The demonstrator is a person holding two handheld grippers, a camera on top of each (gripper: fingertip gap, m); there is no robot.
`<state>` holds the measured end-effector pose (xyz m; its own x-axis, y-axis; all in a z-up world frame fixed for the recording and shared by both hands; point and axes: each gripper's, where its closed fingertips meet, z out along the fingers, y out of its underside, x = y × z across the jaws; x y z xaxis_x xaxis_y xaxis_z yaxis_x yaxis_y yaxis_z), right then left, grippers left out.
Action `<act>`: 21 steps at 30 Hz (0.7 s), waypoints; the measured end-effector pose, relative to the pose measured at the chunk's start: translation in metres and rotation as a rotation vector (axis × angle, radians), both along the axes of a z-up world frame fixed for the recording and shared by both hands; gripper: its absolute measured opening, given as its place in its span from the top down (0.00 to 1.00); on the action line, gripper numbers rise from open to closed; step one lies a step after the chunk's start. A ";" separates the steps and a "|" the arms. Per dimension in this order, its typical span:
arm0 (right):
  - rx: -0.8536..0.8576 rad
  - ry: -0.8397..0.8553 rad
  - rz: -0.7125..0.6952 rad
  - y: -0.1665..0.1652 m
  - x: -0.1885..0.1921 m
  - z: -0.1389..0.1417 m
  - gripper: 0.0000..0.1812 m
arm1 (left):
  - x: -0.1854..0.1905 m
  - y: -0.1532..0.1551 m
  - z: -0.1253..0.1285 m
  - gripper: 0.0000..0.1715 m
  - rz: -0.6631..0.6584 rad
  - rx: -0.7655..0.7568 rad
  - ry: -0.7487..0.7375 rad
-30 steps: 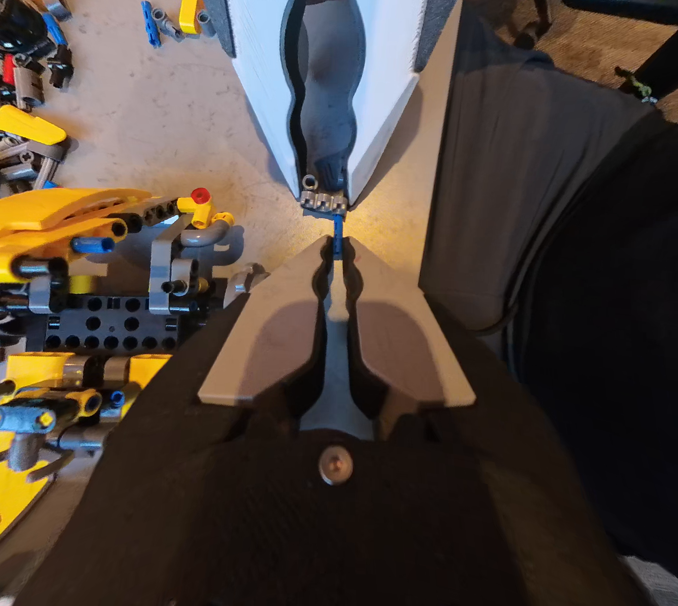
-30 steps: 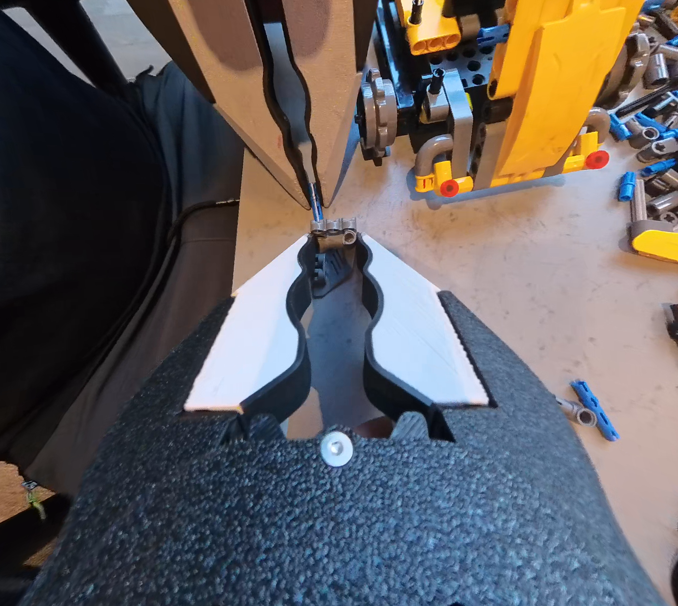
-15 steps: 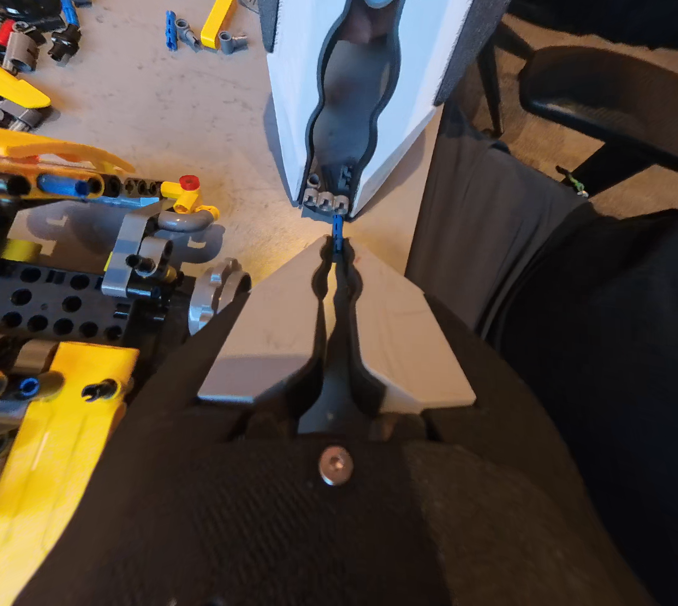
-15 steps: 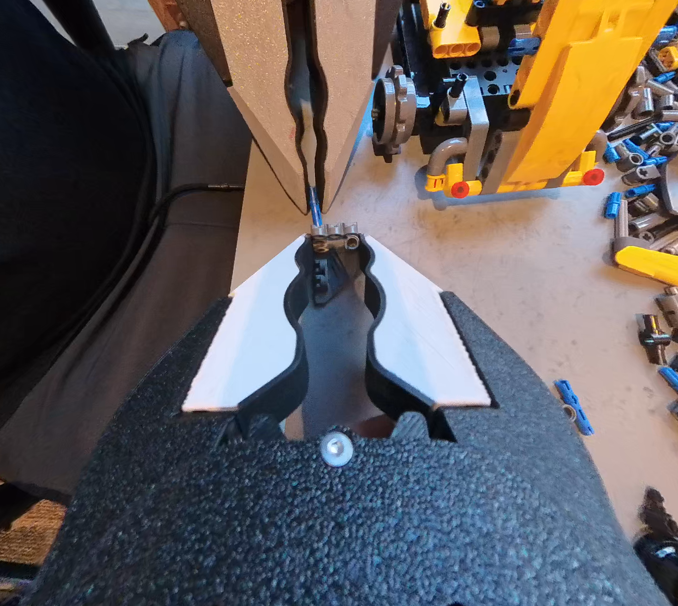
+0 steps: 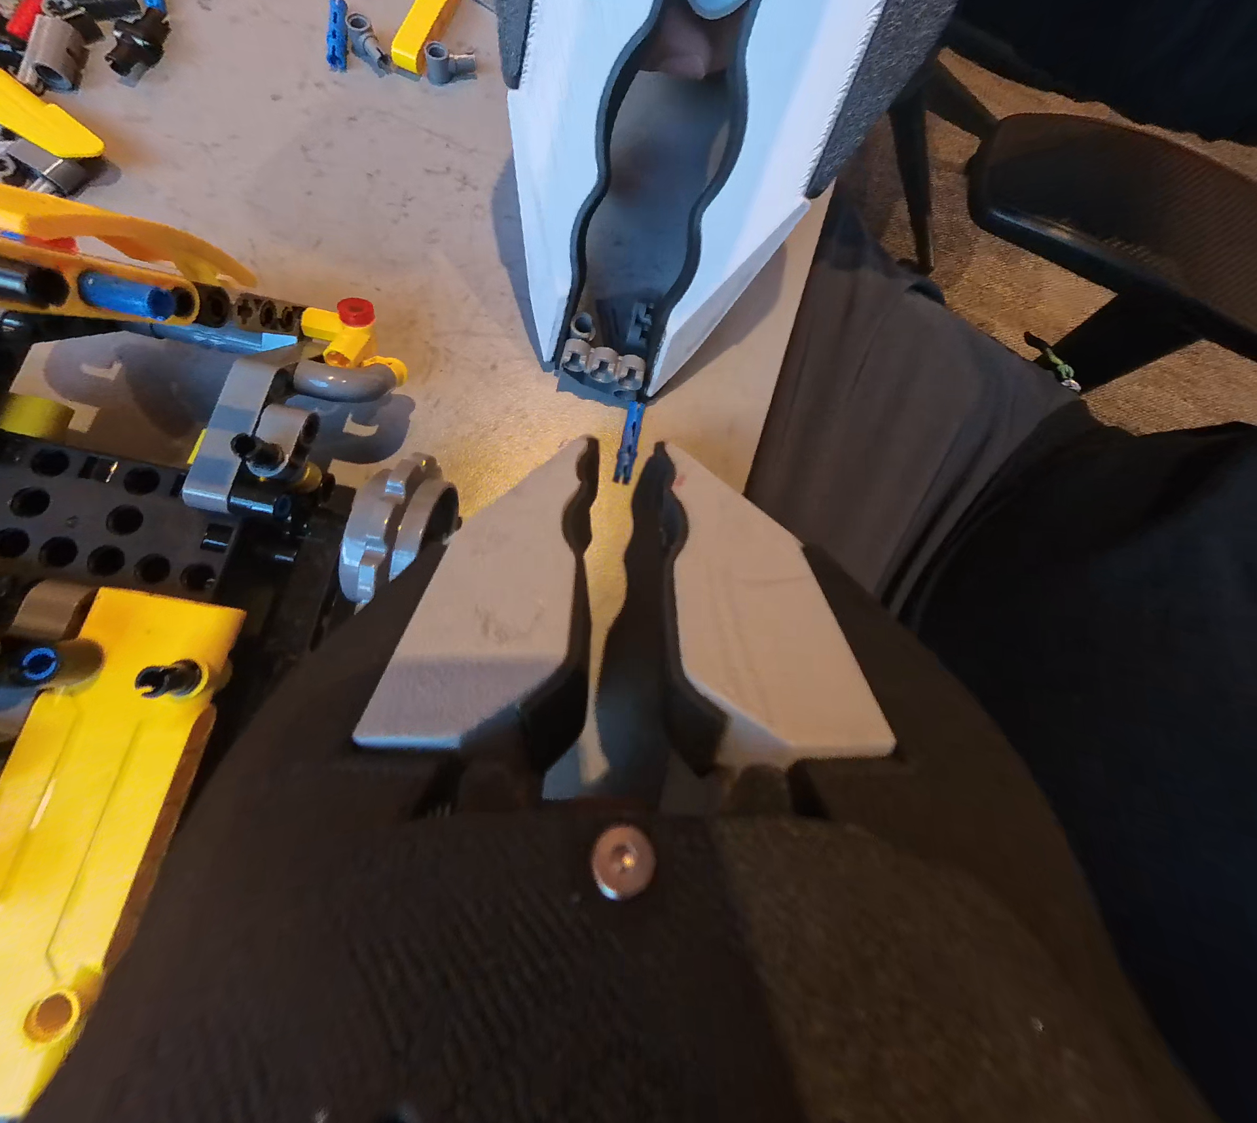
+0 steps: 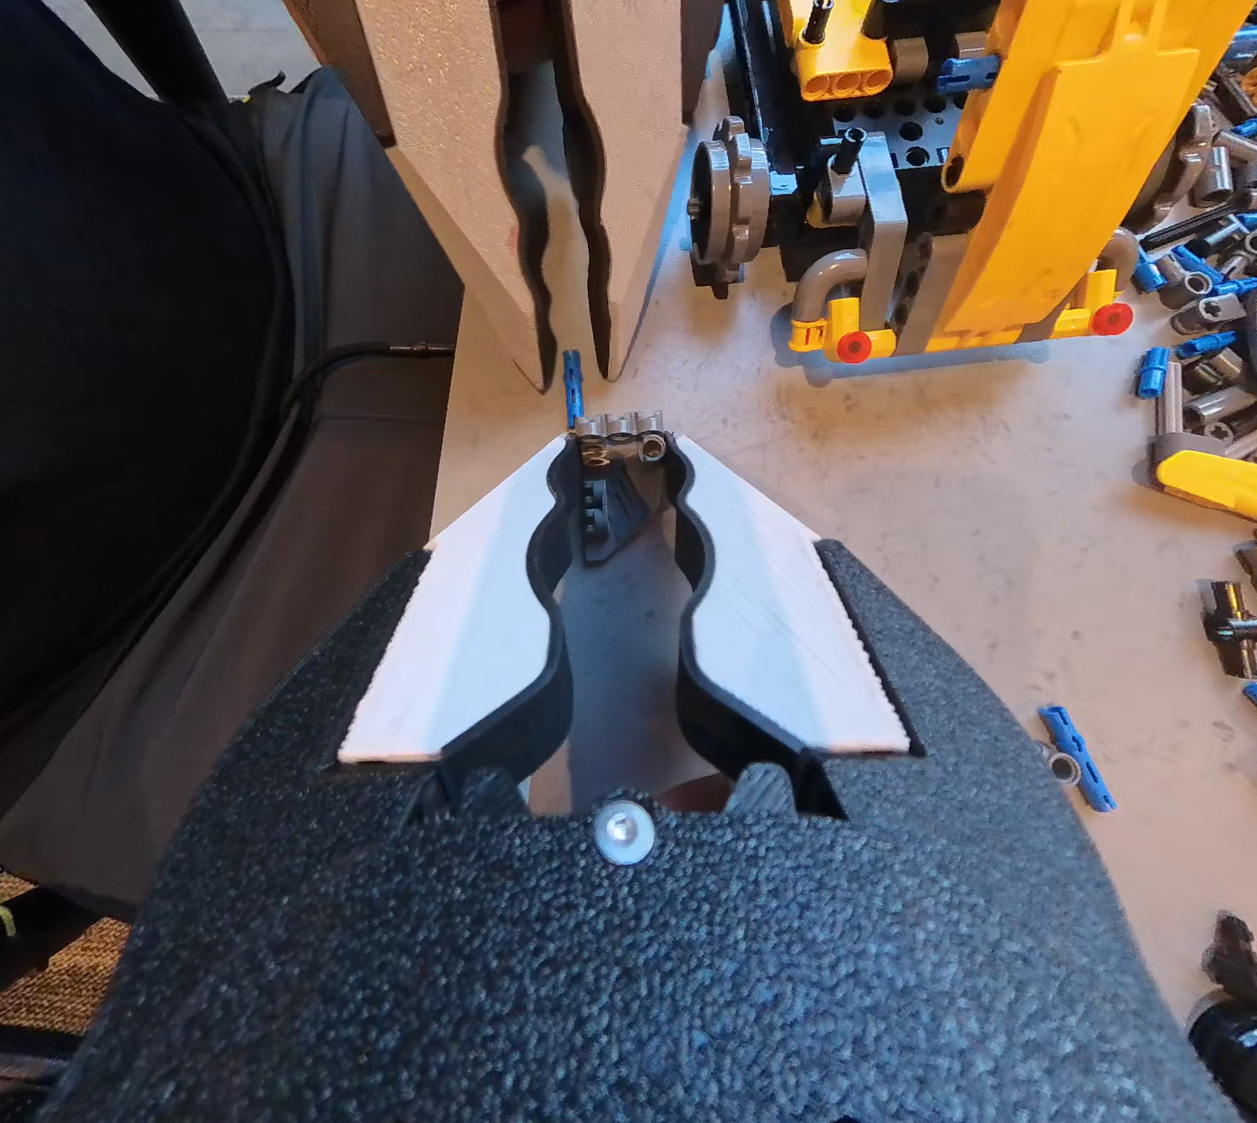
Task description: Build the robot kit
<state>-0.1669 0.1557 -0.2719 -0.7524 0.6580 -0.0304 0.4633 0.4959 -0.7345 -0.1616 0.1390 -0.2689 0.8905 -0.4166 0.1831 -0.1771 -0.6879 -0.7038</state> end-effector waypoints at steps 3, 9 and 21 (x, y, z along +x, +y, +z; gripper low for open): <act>-0.002 -0.002 0.000 0.000 0.000 0.000 0.86 | -0.003 -0.004 0.000 0.89 0.007 -0.011 0.044; -0.010 -0.007 0.015 -0.001 0.002 0.001 0.86 | -0.007 -0.003 -0.002 0.97 -0.004 -0.001 0.094; -0.018 -0.015 0.026 0.001 0.007 0.001 0.86 | -0.001 -0.002 -0.002 0.98 -0.009 0.023 0.069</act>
<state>-0.1596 0.1571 -0.2709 -0.7685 0.6377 -0.0531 0.4614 0.4947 -0.7365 -0.1628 0.1374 -0.2708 0.8969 -0.4278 0.1119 -0.2313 -0.6696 -0.7057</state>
